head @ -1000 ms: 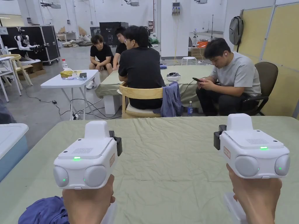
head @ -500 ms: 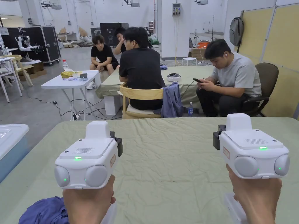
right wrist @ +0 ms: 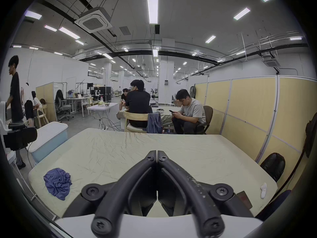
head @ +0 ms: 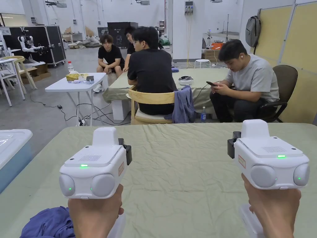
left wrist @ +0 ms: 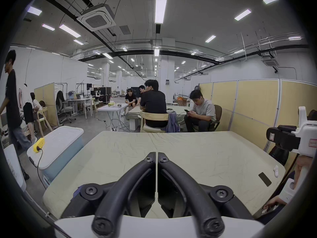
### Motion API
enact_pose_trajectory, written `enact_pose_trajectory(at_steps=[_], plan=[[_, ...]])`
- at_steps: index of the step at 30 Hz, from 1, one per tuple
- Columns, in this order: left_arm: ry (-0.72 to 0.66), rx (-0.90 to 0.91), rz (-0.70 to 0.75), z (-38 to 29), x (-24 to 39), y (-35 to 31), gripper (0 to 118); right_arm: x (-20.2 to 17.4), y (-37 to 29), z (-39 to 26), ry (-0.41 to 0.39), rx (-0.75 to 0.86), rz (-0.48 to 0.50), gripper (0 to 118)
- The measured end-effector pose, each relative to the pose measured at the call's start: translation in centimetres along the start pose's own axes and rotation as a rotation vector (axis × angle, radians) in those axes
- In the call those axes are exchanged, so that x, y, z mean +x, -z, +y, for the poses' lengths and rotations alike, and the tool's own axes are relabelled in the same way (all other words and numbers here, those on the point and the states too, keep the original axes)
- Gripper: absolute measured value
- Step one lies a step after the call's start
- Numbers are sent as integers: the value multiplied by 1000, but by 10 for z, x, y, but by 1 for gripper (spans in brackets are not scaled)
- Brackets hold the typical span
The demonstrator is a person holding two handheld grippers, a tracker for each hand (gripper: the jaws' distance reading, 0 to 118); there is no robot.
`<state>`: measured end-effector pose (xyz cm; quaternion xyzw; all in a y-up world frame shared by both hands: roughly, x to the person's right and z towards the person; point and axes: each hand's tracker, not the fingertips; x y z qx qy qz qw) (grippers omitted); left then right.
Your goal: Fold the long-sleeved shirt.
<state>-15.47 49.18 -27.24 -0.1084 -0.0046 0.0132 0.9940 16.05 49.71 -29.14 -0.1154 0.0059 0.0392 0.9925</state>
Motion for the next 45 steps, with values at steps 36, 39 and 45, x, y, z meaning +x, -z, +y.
enact_pose_trajectory(at_steps=[36,39,45], plan=[[-12,-60,179,-40,-89,-27,1,-98,22,-20,-58,-20,252,1],[-35,-79,251,-54,-124,-41,1,-136,27,-24,-84,-16,319,1],[-90,-127,401,-84,-186,-73,1,-202,29,-29,-102,-22,475,1]])
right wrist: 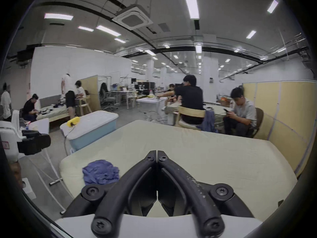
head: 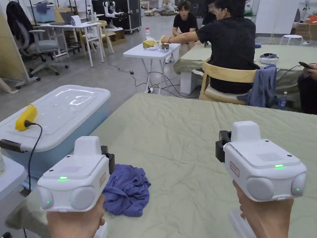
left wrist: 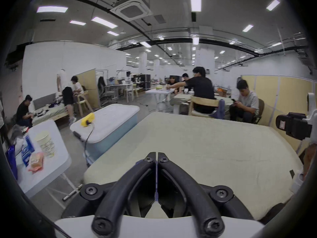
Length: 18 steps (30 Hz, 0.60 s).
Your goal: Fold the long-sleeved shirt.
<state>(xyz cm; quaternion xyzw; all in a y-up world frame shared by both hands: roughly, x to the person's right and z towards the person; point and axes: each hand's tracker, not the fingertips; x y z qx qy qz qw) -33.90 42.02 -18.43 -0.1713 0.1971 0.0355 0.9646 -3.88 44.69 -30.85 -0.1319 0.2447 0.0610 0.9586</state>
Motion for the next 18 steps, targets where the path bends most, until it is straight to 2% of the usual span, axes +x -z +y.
enact_pose_trajectory(at_steps=[3,8,14,18], plan=[[-7,-27,35,-10,-22,-2,1,-28,16,-2,-36,-24,93,1],[4,-70,45,-21,-39,4,1,-50,35,-10,-33,-42,124,1],[148,-328,-89,-30,-47,54,1,-55,58,-33,-59,-111,135,1],[157,-460,-168,-36,-50,100,1,-53,81,-50,-54,-165,138,1]])
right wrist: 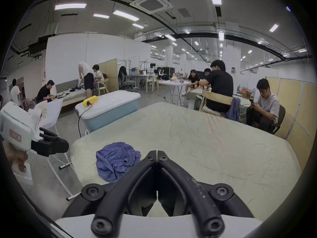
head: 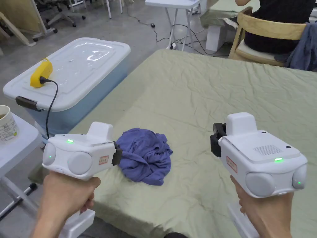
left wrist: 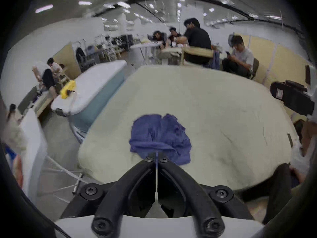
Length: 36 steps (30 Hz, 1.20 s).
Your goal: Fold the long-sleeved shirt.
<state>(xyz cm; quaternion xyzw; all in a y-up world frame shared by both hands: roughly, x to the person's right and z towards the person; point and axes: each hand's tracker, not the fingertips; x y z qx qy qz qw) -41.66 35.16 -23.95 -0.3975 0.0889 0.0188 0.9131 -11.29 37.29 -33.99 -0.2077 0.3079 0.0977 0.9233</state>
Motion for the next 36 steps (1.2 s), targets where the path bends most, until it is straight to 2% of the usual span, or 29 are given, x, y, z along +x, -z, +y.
enact_pose_trajectory(at_steps=[2,7,9,10,11,12,13,19,21,23,24,25,26,28,30,34,36], plan=[[-9,-92,-90,8,-10,26,1,1,15,-7,-4,-35,1,1],[-72,-147,-118,25,-23,81,2,9,50,-24,6,-105,8,1],[-80,-135,-129,29,-24,99,12,12,62,-29,10,-125,4,1],[-75,-120,-125,33,-24,110,20,15,67,-33,15,-141,-4,1],[-84,-118,-121,35,-25,121,49,17,71,-36,21,-152,-7,1],[-97,-136,-114,36,-24,132,68,20,76,-39,29,-160,-7,1],[-94,-168,-115,38,-24,143,75,21,80,-42,38,-167,-9,1],[33,-228,-109,38,-13,204,73,29,96,-63,35,-225,-32,1],[55,-254,-100,35,-8,221,67,33,98,-69,42,-242,-38,1],[38,-314,-128,28,-2,235,53,36,100,-74,57,-255,-42,1],[34,-327,-138,25,-2,239,50,38,99,-75,59,-258,-46,1],[13,-320,-133,21,-2,242,43,39,98,-76,61,-258,-49,1],[9,-319,-119,19,0,242,28,40,98,-76,62,-260,-49,1],[15,-307,-125,15,3,238,16,42,95,-76,61,-258,-53,1],[-10,-268,-94,13,6,231,13,44,91,-75,62,-254,-53,1],[-173,-190,-77,13,2,205,12,50,73,-69,80,-217,-63,1],[-169,-125,-81,17,5,183,11,54,64,-65,90,-201,-65,1]])
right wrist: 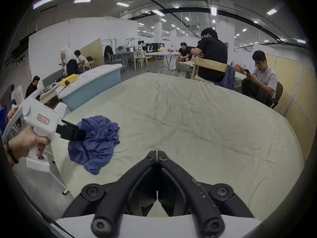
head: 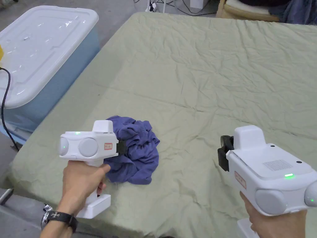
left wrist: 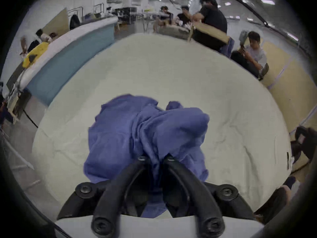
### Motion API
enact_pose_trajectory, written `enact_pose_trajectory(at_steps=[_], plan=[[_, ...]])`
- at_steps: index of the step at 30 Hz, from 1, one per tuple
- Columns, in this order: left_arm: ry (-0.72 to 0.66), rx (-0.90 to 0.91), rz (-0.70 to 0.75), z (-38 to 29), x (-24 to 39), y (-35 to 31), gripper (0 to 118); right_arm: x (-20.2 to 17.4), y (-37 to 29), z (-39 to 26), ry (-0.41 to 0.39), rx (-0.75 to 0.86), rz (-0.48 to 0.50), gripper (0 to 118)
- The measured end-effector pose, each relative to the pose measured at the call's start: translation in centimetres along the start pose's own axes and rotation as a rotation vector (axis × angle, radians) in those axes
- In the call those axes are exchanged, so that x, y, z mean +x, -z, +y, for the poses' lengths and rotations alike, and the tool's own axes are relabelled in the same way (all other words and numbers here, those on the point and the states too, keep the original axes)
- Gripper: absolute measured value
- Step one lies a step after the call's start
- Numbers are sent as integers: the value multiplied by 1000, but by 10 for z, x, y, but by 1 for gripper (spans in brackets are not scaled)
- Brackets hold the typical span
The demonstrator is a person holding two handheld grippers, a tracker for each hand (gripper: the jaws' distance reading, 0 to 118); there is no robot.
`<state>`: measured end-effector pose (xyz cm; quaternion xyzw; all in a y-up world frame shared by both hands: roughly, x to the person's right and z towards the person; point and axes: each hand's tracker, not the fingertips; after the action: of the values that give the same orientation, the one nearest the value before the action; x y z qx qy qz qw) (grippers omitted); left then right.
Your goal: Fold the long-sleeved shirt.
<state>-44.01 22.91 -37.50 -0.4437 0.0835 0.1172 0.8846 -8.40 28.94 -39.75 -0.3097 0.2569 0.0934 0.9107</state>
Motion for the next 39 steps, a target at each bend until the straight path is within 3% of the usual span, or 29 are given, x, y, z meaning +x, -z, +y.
enact_pose_trajectory(at_steps=[6,13,19,30,39], plan=[[14,200,-6,15,33,-86,11,23,-48,5,53,94,-28,1],[127,436,-36,49,89,-193,10,58,-108,5,105,185,-95,1],[210,533,-89,71,145,-254,10,90,-155,-3,149,246,-164,1],[331,601,-362,99,281,-282,10,166,-221,-30,258,303,-348,1],[448,571,-613,109,413,-268,10,225,-260,-61,338,313,-488,1]])
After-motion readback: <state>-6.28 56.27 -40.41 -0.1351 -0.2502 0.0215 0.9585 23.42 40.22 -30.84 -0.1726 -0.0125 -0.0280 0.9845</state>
